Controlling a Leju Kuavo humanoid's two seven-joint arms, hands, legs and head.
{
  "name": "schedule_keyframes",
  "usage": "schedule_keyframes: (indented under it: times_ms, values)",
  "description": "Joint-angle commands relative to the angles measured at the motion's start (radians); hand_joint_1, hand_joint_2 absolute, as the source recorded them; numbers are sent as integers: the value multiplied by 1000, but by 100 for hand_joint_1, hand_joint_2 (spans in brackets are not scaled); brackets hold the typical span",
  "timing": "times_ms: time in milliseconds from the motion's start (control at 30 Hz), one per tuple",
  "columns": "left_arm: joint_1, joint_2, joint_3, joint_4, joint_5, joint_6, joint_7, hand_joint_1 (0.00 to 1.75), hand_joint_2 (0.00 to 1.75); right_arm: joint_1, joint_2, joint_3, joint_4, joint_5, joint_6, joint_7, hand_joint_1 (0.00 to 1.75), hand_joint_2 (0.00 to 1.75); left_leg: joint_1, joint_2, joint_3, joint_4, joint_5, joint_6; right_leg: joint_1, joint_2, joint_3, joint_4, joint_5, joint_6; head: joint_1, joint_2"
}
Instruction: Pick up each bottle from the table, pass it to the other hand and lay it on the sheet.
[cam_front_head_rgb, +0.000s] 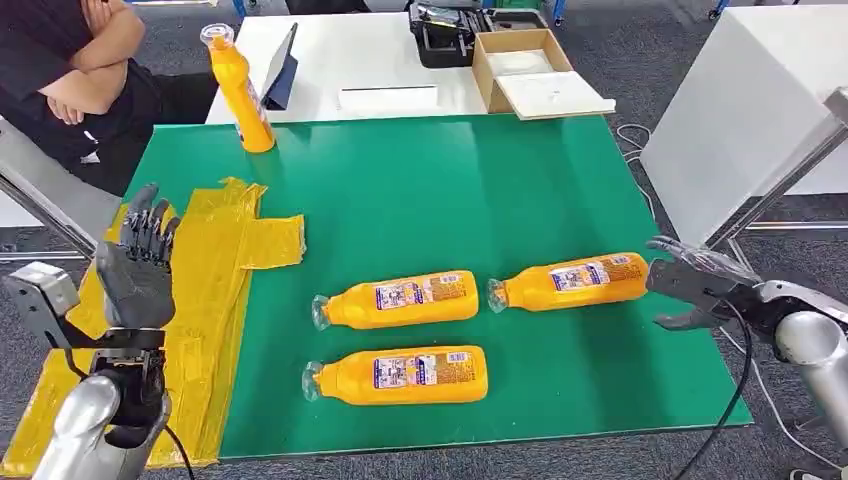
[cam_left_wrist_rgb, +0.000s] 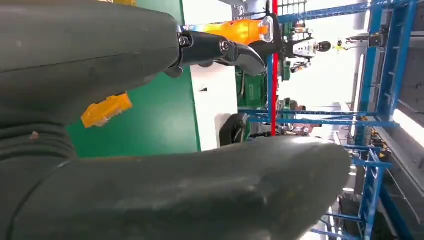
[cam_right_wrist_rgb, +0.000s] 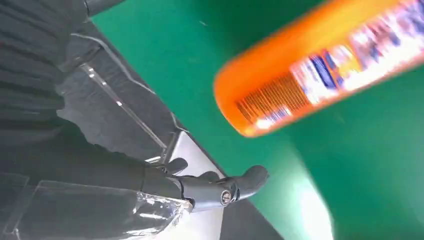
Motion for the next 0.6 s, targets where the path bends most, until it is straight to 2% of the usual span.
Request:
schedule_keyframes:
  times_ms: [33, 200, 267, 400, 433, 467, 533, 600]
  values:
    - [-95, -17, -71, 108, 10, 0, 12, 0, 0, -68, 32, 213, 126, 210, -43, -9, 0, 175, 1, 2, 5, -2, 0, -4, 1, 0, 5, -3, 0, -1, 0, 0]
    - [-54, -29, -49, 79, 1, 14, 13, 0, 0, -127, 127, 232, 171, 318, -102, 11, 0, 175, 1, 4, 3, -1, -1, -2, 1, 3, 2, -2, 1, -1, 0, 0]
    - [-50, -29, -47, 77, 0, 14, 13, 0, 0, -133, 134, 236, 171, 322, -101, 13, 0, 175, 1, 7, 6, -2, -1, -4, 1, 5, 4, -2, 1, -1, 0, 0]
    - [-51, -29, -47, 76, 0, 14, 13, 0, 0, -131, 129, 233, 173, 322, -102, 13, 0, 175, 1, 4, 3, -1, 0, -2, 1, 3, 3, -1, 0, -1, 0, 0]
    - [-52, -34, -41, 75, -8, 17, 13, 0, 0, -141, 141, 240, 176, 371, -145, 21, 0, 175, 1, 5, 7, -2, -2, -5, 1, 3, 6, -2, 0, -1, 0, 0]
    - [-49, -37, -33, 68, -15, 21, 15, 0, 0, -165, 178, 244, 197, 417, -170, 37, 0, 175, 1, 3, 4, -1, -1, -3, 1, 2, 3, -1, 0, -1, 0, 0]
    - [-27, -42, -9, 35, -34, 35, 21, 0, 0, -203, 276, 253, 218, 558, -296, 105, 0, 175, 1, 6, 5, -1, -1, -4, 1, 5, 3, -1, 1, -1, 0, 0]
    - [-37, -43, -8, 37, -40, 36, 27, 0, 0, -228, 326, 237, 223, 567, -321, 105, 0, 175, 1, 13, 8, -2, -2, -6, 1, 11, 4, -2, 2, -2, 0, 0]
